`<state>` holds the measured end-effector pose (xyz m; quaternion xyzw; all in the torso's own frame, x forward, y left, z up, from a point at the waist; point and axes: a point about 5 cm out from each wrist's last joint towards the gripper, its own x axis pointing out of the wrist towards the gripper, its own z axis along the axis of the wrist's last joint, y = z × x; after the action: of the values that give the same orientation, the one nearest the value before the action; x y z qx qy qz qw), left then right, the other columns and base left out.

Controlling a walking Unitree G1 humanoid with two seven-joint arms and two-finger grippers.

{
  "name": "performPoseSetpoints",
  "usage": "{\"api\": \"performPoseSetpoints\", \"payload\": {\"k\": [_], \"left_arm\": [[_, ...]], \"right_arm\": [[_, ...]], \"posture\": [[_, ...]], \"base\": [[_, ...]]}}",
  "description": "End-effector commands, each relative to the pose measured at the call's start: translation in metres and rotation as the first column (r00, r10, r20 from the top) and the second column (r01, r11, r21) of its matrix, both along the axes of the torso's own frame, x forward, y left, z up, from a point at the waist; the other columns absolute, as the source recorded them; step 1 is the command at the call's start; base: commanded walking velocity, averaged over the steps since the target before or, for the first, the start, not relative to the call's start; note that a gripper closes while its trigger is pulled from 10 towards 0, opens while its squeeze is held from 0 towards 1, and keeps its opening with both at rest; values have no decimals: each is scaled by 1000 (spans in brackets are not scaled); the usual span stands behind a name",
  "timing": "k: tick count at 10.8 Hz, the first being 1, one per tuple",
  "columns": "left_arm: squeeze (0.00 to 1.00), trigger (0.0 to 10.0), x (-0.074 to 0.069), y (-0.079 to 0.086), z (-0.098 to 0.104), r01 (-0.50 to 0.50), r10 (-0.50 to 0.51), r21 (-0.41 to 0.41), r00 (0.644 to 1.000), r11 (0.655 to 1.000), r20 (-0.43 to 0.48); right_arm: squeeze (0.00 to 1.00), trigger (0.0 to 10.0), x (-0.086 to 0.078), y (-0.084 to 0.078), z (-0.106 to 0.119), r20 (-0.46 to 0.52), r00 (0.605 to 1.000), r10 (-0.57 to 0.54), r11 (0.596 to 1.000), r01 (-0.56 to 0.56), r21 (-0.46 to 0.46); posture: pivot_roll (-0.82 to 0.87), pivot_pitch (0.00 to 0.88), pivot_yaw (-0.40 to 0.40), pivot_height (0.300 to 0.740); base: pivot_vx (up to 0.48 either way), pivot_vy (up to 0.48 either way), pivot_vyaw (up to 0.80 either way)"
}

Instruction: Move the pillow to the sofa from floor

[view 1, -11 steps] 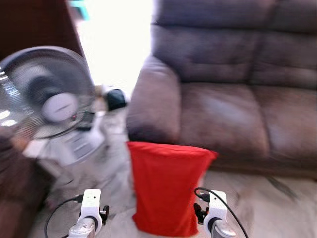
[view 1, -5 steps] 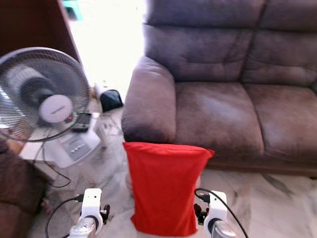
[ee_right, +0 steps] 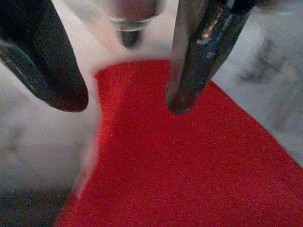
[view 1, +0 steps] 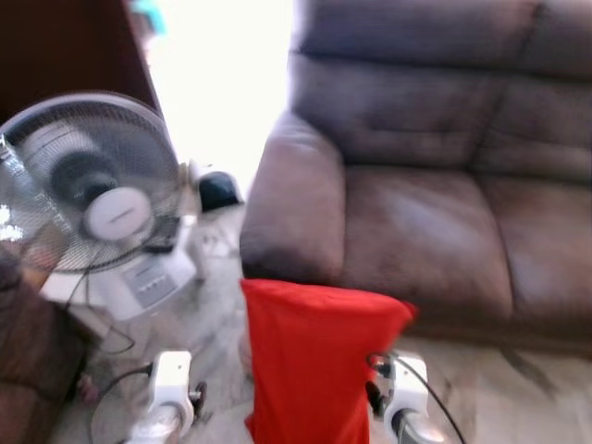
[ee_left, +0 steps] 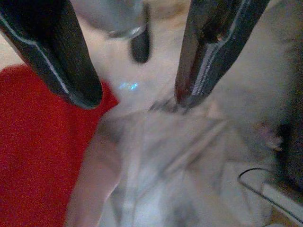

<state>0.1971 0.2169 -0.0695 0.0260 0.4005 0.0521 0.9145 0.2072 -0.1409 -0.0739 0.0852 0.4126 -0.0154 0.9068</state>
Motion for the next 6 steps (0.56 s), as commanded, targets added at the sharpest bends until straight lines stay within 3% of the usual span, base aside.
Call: {"api": "performPoseSetpoints", "payload": {"k": [1,2,6], "left_arm": [[0,10000,9,-12,3,26,-25,-21,999,999,26],[0,10000,9,-12,3,26,-25,-21,999,999,26],[0,10000,13,-12,5,24,-23,-19,999,1000,44]], "right_arm": [[0,10000,-11,-14,-6,-36,999,-21,999,20,-31],[0,10000,-11,-14,-6,-36,999,-21,999,20,-31],[0,10000,-11,-14,-6,-35,999,-20,999,19,-30]], "posture": [[73,67,-36,740],[73,67,-36,740],[73,68,-35,740]], "base": [[247,0,0],[247,0,0],[0,0,0]]}}
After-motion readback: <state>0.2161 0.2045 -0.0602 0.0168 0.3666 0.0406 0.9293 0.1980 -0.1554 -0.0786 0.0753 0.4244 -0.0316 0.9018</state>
